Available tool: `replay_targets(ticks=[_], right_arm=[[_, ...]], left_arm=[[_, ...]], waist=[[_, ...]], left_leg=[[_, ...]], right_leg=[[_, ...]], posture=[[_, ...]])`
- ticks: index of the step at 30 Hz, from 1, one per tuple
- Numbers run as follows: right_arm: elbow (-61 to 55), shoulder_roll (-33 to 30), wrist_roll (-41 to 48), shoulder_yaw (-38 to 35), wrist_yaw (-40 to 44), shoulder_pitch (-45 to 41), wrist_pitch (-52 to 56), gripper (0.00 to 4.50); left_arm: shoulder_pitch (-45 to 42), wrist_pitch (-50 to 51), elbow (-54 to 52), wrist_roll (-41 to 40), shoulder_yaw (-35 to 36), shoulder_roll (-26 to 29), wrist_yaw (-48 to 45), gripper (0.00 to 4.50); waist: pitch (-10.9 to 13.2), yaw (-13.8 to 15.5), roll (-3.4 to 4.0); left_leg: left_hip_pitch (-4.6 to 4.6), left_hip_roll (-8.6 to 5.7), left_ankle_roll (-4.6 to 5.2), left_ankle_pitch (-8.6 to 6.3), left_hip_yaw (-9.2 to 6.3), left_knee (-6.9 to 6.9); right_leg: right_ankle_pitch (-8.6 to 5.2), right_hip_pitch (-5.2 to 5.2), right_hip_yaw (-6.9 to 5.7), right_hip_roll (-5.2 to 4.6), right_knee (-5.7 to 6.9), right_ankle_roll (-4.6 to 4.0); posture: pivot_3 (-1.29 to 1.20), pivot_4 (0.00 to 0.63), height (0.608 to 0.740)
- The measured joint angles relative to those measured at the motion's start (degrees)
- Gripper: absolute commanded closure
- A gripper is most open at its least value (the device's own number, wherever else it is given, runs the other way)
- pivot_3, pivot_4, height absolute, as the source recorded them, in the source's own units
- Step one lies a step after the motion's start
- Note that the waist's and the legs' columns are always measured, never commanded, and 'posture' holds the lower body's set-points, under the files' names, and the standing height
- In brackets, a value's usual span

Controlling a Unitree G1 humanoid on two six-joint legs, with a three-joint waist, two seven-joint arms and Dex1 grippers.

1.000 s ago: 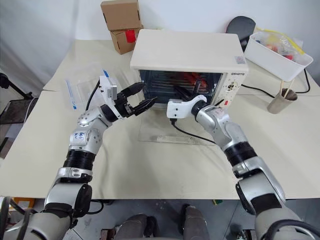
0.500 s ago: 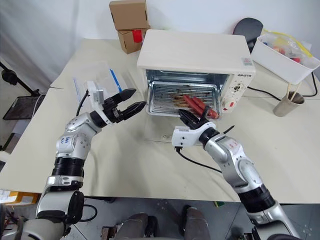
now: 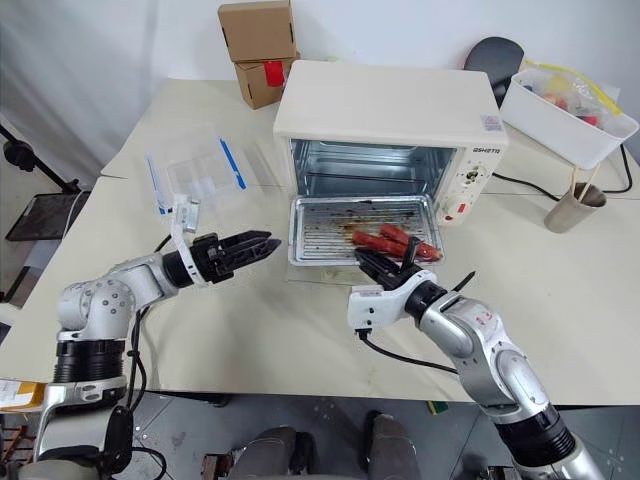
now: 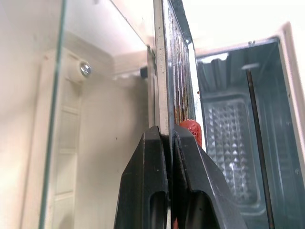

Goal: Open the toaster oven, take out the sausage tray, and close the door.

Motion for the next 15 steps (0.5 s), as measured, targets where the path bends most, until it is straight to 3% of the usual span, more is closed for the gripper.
replay_targets(ticks=[13,15], right_arm=[[0.95,-1.06,4.47,0.72,3.97,-2.67,-7.97,4.48],[1.07,-1.05,4.72,1.48,4.32,-3.63,-8.53,4.48]], left_arm=[[-4.43,19.61,4.38,-14.81,13.34,-8.39,18.98,0.0],[-5.15,21.06,5.41,-16.03,14.35,-9.28,21.19,0.42]], waist=[[0.0,0.01,-0.03],[0.0,-0.01,-0.05]], left_leg=[[0.06,-0.02,-0.01,0.01,0.02,0.03],[0.07,-0.02,-0.02,0.01,0.02,0.04]], right_leg=[[0.0,0.0,0.17,0.0,0.08,0.0],[0.0,0.0,0.18,0.0,0.1,0.0]], posture=[[0.0,0.15,0.74],[0.0,0.15,0.74]])
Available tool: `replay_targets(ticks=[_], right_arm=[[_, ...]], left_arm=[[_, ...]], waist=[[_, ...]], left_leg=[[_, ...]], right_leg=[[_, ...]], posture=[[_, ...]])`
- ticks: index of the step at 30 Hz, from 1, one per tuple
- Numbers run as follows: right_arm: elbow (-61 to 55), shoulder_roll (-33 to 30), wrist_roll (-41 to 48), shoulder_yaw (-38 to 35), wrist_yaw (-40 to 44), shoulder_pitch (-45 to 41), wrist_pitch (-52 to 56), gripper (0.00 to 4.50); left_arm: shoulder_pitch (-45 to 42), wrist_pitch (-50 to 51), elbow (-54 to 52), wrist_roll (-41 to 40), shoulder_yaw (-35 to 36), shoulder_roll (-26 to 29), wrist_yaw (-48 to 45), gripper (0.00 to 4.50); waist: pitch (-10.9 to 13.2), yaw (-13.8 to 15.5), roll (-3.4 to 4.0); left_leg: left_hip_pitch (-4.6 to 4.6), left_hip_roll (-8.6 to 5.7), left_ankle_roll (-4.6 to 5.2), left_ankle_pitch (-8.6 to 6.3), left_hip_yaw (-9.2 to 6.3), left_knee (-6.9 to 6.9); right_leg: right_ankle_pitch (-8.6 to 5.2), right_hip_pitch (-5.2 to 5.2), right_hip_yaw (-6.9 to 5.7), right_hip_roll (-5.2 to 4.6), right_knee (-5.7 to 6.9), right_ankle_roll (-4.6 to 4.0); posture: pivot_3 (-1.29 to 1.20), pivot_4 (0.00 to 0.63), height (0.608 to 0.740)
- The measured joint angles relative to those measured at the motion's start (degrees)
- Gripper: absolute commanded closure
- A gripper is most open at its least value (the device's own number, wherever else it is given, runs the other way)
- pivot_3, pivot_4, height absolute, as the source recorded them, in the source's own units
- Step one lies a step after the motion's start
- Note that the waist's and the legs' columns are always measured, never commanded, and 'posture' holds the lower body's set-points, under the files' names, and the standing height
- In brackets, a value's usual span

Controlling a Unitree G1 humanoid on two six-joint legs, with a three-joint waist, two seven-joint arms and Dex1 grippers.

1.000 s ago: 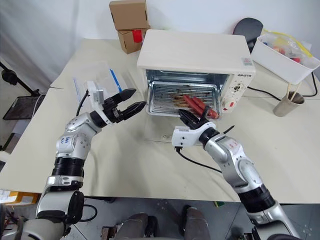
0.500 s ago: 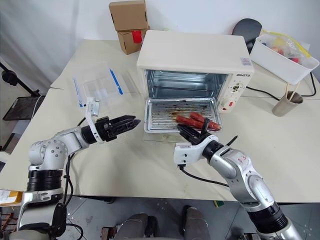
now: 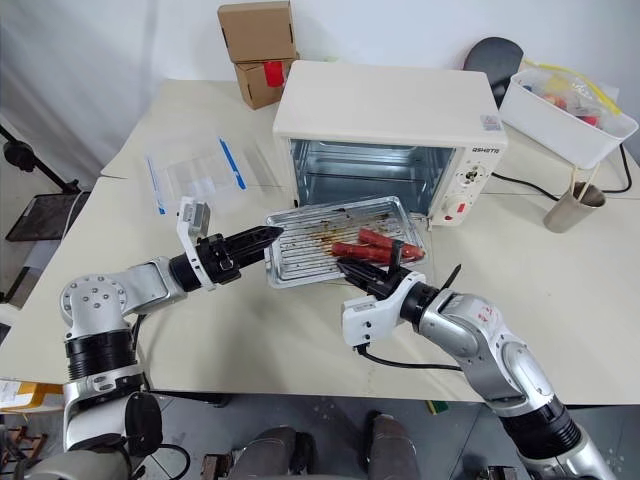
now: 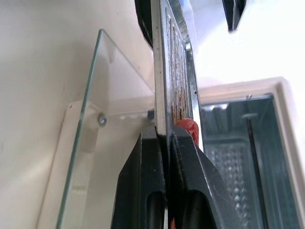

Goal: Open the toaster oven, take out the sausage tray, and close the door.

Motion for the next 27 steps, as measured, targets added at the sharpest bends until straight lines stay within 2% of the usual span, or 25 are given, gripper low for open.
replay_targets(ticks=[3,7,9,13,15,17,23,26,27], right_arm=[[0.86,0.04,0.25,0.82,0.47,-0.58,-1.03,4.48],[2.23,0.58,0.76,1.07,0.54,-2.1,-2.0,4.48],[2.36,0.58,1.04,1.07,0.57,-2.1,-2.13,4.48],[3.16,1.07,3.62,0.96,2.03,-1.83,-1.11,4.48],[3.02,1.73,5.51,0.99,3.16,-1.69,-0.4,3.88],[2.99,1.96,7.15,0.62,3.52,-1.71,0.58,3.34],[2.99,1.27,8.38,0.21,3.88,-1.71,-0.27,1.3],[3.02,0.03,8.45,-0.88,3.25,-1.68,-2.29,0.19],[3.02,-0.39,8.71,-1.71,3.08,-1.52,-3.11,0.04]], left_arm=[[-0.45,1.86,0.18,-1.74,1.59,-1.24,2.82,1.07],[-1.06,4.79,1.44,-5.32,3.81,-3.9,7.53,2.29],[-1.09,5.81,2.09,-6.34,4.38,-4.1,9.28,2.75],[-1.1,7.54,3.1,-8.31,6.27,-4.11,13.78,3.98],[-1.2,8.58,4.9,-10.76,7.42,-4.51,15.69,4.5],[-1.34,8.15,6.04,-13.36,8.84,-5.65,18.73,4.5],[-0.84,4.7,7.23,-23.39,9.78,-6.73,27.66,4.5],[2.2,1.36,7.36,-32.26,7.66,-6.24,32.7,4.5],[3.43,0.22,7.59,-35.51,6.58,-5.81,34.52,4.5]], waist=[[0.0,-0.04,0.0],[-0.01,0.03,-0.01],[-0.01,-0.04,-0.01],[-0.01,-0.02,-0.02],[-0.01,0.0,-0.02],[-0.02,0.07,-0.04],[-0.02,0.03,-0.06],[-0.02,0.0,-0.07],[-0.02,0.02,-0.07]], left_leg=[[0.0,0.0,0.0,0.0,0.0,0.0],[0.0,-0.01,-0.01,0.0,-0.01,0.02],[0.01,-0.01,-0.01,0.0,0.0,0.01],[0.04,-0.01,-0.02,0.01,0.0,0.01],[0.04,-0.02,-0.02,0.01,0.0,0.02],[0.05,-0.04,-0.02,0.01,-0.02,0.02],[0.1,-0.05,-0.03,0.0,0.0,0.02],[0.16,-0.06,-0.04,-0.01,0.01,0.01],[0.19,-0.06,-0.04,-0.01,0.01,0.01]], right_leg=[[0.0,0.0,0.01,0.0,0.0,0.0],[0.0,0.0,0.03,-0.01,0.05,0.0],[0.0,0.0,0.05,0.0,0.04,0.0],[0.0,0.0,0.07,0.01,0.08,0.0],[0.0,0.0,0.08,-0.01,0.11,0.0],[0.0,0.0,0.13,-0.03,0.11,0.0],[0.0,0.0,0.21,-0.03,0.16,0.0],[0.0,0.0,0.32,-0.03,0.22,0.0],[0.0,0.0,0.34,-0.03,0.26,0.0]], posture=[[0.0,0.15,0.74],[0.0,0.15,0.74],[0.0,0.15,0.74],[0.0,0.15,0.74],[0.0,0.15,0.74],[0.0,0.15,0.74],[0.0,0.15,0.74],[0.0,0.15,0.74],[0.0,0.15,0.74]])
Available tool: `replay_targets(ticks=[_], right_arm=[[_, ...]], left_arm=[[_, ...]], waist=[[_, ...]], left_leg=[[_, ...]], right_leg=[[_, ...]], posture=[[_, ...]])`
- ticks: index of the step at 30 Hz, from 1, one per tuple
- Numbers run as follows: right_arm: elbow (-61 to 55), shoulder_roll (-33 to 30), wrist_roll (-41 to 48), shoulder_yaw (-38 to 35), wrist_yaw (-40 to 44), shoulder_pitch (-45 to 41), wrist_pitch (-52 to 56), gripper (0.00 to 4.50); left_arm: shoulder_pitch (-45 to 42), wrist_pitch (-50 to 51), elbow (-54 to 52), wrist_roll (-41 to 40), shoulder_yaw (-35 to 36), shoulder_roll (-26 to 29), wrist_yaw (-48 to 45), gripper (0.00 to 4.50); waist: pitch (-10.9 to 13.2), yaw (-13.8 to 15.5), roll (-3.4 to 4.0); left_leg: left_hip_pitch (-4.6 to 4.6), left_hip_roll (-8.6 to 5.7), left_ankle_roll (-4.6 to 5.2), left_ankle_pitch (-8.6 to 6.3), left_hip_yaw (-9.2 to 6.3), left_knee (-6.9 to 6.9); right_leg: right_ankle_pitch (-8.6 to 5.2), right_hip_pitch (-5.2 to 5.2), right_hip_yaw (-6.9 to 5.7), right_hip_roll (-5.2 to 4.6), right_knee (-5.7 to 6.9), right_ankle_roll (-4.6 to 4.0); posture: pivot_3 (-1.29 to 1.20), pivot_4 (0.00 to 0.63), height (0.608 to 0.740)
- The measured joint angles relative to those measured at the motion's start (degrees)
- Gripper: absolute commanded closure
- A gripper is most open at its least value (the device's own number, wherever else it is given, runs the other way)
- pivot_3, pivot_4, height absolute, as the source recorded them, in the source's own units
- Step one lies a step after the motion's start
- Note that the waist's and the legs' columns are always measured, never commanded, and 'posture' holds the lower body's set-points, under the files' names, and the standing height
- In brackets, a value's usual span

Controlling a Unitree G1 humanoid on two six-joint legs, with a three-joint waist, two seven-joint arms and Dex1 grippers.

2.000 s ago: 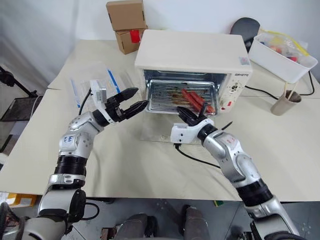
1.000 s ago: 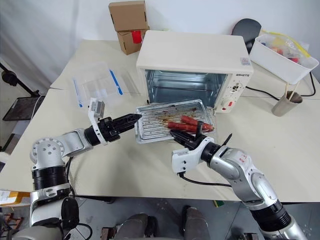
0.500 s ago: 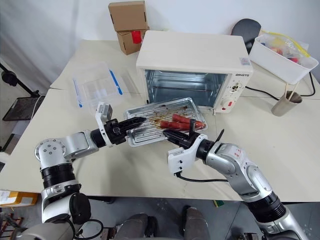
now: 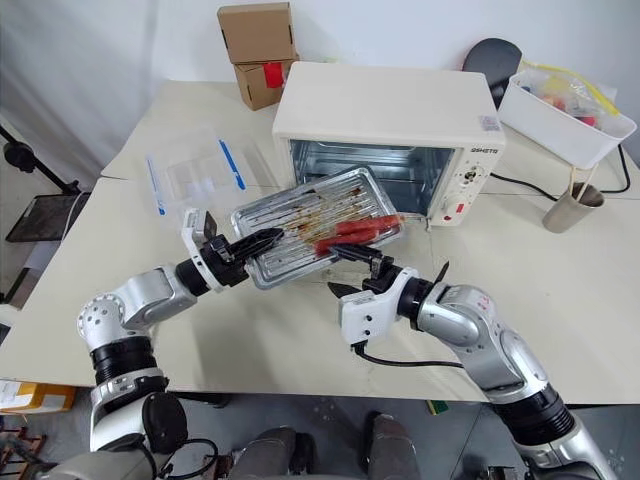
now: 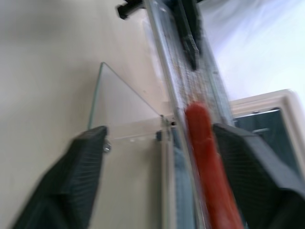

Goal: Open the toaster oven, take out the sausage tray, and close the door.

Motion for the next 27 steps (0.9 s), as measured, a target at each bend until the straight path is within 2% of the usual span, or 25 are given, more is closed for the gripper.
replay_targets(ticks=[3,6,9,15,20,25,27], right_arm=[[-0.2,-1.98,2.94,-2.65,-0.21,2.15,-2.36,0.04],[-0.45,-3.64,6.59,-5.17,0.1,5.28,-3.79,0.04],[-0.3,-5.65,9.95,-8.72,0.37,8.37,-4.37,0.61],[11.39,-11.37,19.68,-18.4,2.7,14.44,-11.38,2.71],[24.07,-13.12,30.84,-21.24,9.46,16.79,-14.62,4.49],[34.91,-13.02,36.59,-21.37,17.01,15.28,-12.06,4.49],[38.34,-11.38,37.82,-20.04,19.46,12.07,-9.01,4.49]], left_arm=[[3.52,-3.0,0.83,-8.74,-4.45,3.76,4.32,4.5],[5.64,-5.07,0.47,-11.39,-5.48,4.74,5.09,4.5],[7.69,-6.21,-0.94,-11.68,-5.5,4.88,5.08,4.5],[14.3,-7.55,-4.22,-11.99,-0.09,5.52,1.51,4.5],[21.48,-8.39,-9.38,-12.04,3.98,5.63,-1.42,4.5],[27.25,-12.32,-14.6,-12.15,6.9,2.19,-2.38,4.5],[29.19,-14.78,-17.61,-12.23,7.68,-0.84,-2.5,4.5]], waist=[[0.0,0.01,-0.01],[0.0,0.16,-0.01],[0.01,0.15,-0.03],[0.0,-0.03,-0.05],[0.01,-0.19,-0.05],[0.0,-0.09,-0.04],[0.0,-0.11,-0.04]], left_leg=[[0.08,-0.03,-0.01,0.0,0.01,0.0],[0.16,-0.06,0.0,0.0,0.04,0.0],[0.46,-0.04,-0.01,-0.01,0.04,-0.07],[0.65,0.03,-0.03,-0.02,0.08,-0.14],[0.7,0.1,-0.03,-0.02,0.15,-0.13],[0.71,0.13,-0.06,-0.04,0.14,-0.11],[0.72,0.13,-0.08,-0.05,0.14,-0.09]], right_leg=[[0.0,0.01,0.13,0.01,0.11,0.0],[0.0,0.1,0.19,0.01,0.08,0.0],[-0.01,0.49,0.17,0.06,-0.14,0.0],[-0.02,0.69,0.2,0.12,-0.28,-0.02],[-0.04,0.73,0.27,0.1,-0.29,-0.06],[-0.05,0.73,0.31,-0.08,-0.3,-0.09],[-0.05,0.76,0.31,-0.27,-0.33,-0.09]], posture=[[0.0,0.15,0.74],[0.0,0.15,0.74],[0.0,0.15,0.74],[0.0,0.15,0.74],[0.0,0.15,0.74],[0.0,0.15,0.74],[0.0,0.15,0.74]])
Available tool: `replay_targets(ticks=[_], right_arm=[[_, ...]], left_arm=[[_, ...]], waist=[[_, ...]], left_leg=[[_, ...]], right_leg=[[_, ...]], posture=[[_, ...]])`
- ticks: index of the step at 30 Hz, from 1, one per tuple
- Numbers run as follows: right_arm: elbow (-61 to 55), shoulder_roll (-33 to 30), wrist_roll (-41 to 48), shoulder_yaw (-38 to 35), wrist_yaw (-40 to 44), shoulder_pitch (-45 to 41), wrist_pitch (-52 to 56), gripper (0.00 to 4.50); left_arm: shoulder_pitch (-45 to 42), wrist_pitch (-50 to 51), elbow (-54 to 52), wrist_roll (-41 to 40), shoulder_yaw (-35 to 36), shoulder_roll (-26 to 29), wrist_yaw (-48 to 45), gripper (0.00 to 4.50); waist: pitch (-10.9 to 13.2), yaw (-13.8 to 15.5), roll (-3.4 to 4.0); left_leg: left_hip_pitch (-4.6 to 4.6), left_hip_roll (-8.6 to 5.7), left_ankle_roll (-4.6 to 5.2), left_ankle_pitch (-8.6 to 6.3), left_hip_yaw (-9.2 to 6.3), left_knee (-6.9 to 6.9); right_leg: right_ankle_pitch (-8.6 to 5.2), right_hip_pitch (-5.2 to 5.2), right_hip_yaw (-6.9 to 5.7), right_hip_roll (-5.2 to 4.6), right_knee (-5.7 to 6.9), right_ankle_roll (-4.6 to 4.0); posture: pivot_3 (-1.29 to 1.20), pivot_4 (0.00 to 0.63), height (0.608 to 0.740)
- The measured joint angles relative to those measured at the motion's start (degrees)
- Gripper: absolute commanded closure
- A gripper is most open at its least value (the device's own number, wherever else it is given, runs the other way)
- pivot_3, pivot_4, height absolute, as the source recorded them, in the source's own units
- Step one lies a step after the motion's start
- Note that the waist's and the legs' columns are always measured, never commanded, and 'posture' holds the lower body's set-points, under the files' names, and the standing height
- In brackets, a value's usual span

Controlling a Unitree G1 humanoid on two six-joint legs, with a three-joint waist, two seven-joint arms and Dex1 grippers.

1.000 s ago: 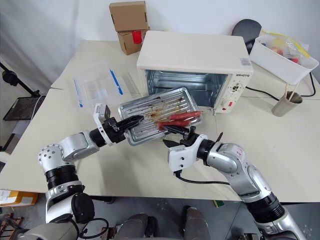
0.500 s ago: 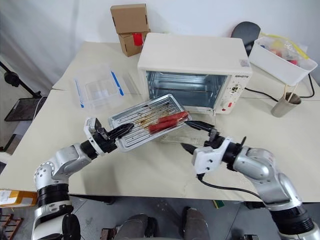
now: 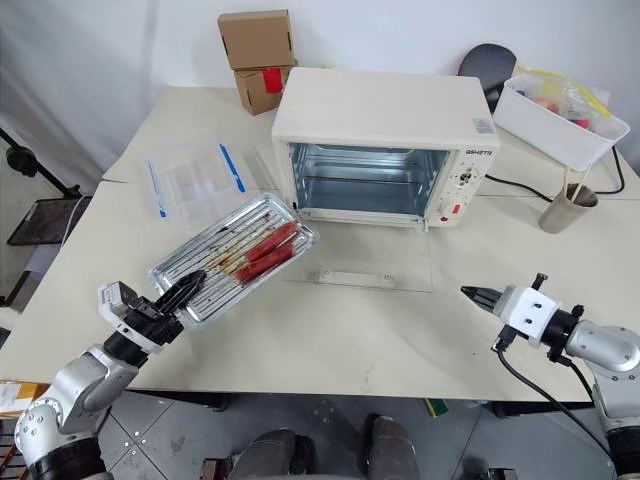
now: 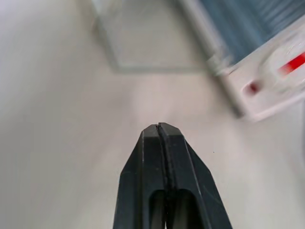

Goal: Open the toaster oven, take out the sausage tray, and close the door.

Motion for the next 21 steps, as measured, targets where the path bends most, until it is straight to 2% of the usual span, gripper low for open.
replay_targets(ticks=[5,11,21], right_arm=[[6.46,4.02,3.27,0.4,3.89,-5.45,6.51,4.49],[10.82,10.31,6.23,0.51,9.24,-11.53,8.48,4.49],[7.14,13.35,12.07,-0.88,12.29,-14.61,18.35,4.49]], left_arm=[[2.73,-4.76,-5.55,-0.1,0.08,-5.37,0.51,4.5],[5.27,-12.17,-11.15,-0.17,0.21,-10.54,2.25,4.5],[5.99,-21.07,-15.01,-0.19,0.24,-12.51,4.09,4.5]], waist=[[-0.01,0.1,0.02],[-0.01,0.07,0.03],[-0.01,0.17,0.02]], left_leg=[[-0.01,-0.02,-0.04,-0.02,-0.03,0.0],[-0.01,-0.09,-0.04,-0.03,-0.02,-0.01],[-0.07,-0.13,-0.02,-0.06,-0.05,-0.02]], right_leg=[[-0.03,-0.03,-0.11,-0.12,-0.03,-0.06],[-0.03,-0.04,-0.13,-0.22,-0.13,-0.06],[-0.03,-0.07,-0.21,-0.34,-0.18,-0.06]], posture=[[0.0,0.15,0.74],[0.0,0.15,0.74],[0.0,0.15,0.74]])
